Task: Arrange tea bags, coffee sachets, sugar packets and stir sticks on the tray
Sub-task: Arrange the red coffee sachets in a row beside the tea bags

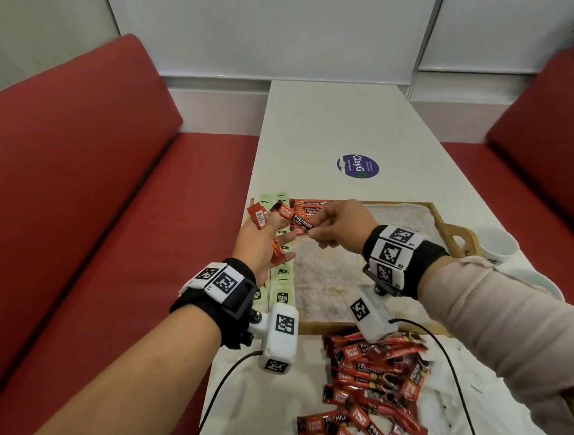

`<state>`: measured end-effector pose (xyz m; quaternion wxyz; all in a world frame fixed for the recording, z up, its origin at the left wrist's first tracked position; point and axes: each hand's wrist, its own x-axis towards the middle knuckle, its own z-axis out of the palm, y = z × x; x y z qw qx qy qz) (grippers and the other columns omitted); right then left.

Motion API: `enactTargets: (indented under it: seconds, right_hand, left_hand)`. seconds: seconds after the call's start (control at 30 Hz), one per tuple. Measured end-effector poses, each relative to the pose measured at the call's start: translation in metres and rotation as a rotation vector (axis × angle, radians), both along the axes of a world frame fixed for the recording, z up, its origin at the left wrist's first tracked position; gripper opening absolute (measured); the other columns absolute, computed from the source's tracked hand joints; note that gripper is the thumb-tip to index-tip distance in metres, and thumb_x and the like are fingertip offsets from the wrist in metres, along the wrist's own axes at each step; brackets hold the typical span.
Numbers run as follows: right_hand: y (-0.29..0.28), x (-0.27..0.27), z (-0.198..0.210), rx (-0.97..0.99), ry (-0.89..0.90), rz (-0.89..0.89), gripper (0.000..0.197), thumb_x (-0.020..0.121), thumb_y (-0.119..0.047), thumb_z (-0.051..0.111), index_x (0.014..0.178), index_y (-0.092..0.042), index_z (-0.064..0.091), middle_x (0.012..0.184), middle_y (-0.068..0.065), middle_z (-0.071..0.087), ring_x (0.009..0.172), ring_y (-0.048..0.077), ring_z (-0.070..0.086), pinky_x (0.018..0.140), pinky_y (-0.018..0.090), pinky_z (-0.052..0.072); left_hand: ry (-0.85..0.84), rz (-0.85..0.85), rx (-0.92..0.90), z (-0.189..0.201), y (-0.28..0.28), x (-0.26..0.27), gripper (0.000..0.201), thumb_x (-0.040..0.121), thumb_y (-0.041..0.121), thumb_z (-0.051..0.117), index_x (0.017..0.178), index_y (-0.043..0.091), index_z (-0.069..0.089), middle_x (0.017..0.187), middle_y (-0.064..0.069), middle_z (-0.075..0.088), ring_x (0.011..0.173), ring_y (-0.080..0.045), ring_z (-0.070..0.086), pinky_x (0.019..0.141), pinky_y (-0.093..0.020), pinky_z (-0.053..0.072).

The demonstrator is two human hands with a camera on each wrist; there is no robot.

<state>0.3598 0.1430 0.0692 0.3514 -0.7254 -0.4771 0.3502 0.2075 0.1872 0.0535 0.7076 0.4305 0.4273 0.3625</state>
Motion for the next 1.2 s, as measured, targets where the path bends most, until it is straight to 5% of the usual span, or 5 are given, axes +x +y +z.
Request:
enactTargets:
  seconds: [0.37, 0.63, 0.8, 0.97, 1.2]
  right_hand:
    - [0.034, 0.048, -0.025, -0.212, -0.508, 0.000, 0.009, 0.080, -0.012, 0.073, 0.089, -0.013, 0.074, 0.068, -0.003, 0.059, 0.074, 0.016, 0.059, 0.072, 0.023, 0.044]
    - [0.050, 0.046, -0.042, -0.284, -0.610, 0.036, 0.016, 0.081, -0.013, 0.070, 0.097, -0.014, 0.072, 0.101, 0.004, 0.067, 0.095, 0.022, 0.062, 0.077, 0.023, 0.043]
    - [0.052, 0.043, -0.046, -0.268, -0.640, 0.075, 0.010, 0.079, -0.012, 0.069, 0.089, -0.014, 0.068, 0.096, 0.002, 0.064, 0.092, 0.022, 0.062, 0.079, 0.026, 0.047]
    - [0.052, 0.041, -0.046, -0.270, -0.669, 0.076, 0.007, 0.079, -0.016, 0.068, 0.085, -0.018, 0.064, 0.096, 0.002, 0.064, 0.089, 0.021, 0.062, 0.081, 0.032, 0.053]
    - [0.055, 0.040, -0.049, -0.235, -0.670, 0.064, 0.007, 0.078, -0.017, 0.066, 0.081, -0.020, 0.061, 0.093, 0.001, 0.063, 0.083, 0.020, 0.059, 0.073, 0.029, 0.050]
  left_hand:
    - [0.033, 0.076, -0.087, -0.009, 0.034, 0.016, 0.008, 0.100, 0.023, 0.046, 0.094, 0.020, 0.051, 0.094, 0.000, 0.057, 0.078, -0.014, 0.059, 0.072, -0.039, 0.055]
    - [0.044, 0.056, -0.083, -0.013, 0.040, 0.020, 0.006, 0.100, 0.023, 0.046, 0.096, 0.021, 0.051, 0.095, 0.001, 0.057, 0.079, -0.013, 0.059, 0.073, -0.038, 0.056]
    - [0.035, 0.047, -0.078, -0.012, 0.039, 0.019, 0.008, 0.100, 0.022, 0.046, 0.104, 0.017, 0.050, 0.095, 0.000, 0.056, 0.078, -0.013, 0.058, 0.058, -0.030, 0.059]
    - [0.035, 0.050, -0.082, -0.012, 0.039, 0.019, 0.007, 0.100, 0.023, 0.045, 0.097, 0.020, 0.050, 0.094, 0.001, 0.056, 0.079, -0.013, 0.059, 0.071, -0.037, 0.056]
    - [0.033, 0.057, -0.099, -0.014, 0.037, 0.021, 0.008, 0.101, 0.023, 0.044, 0.102, 0.017, 0.049, 0.088, 0.000, 0.052, 0.074, -0.012, 0.058, 0.068, -0.033, 0.057]
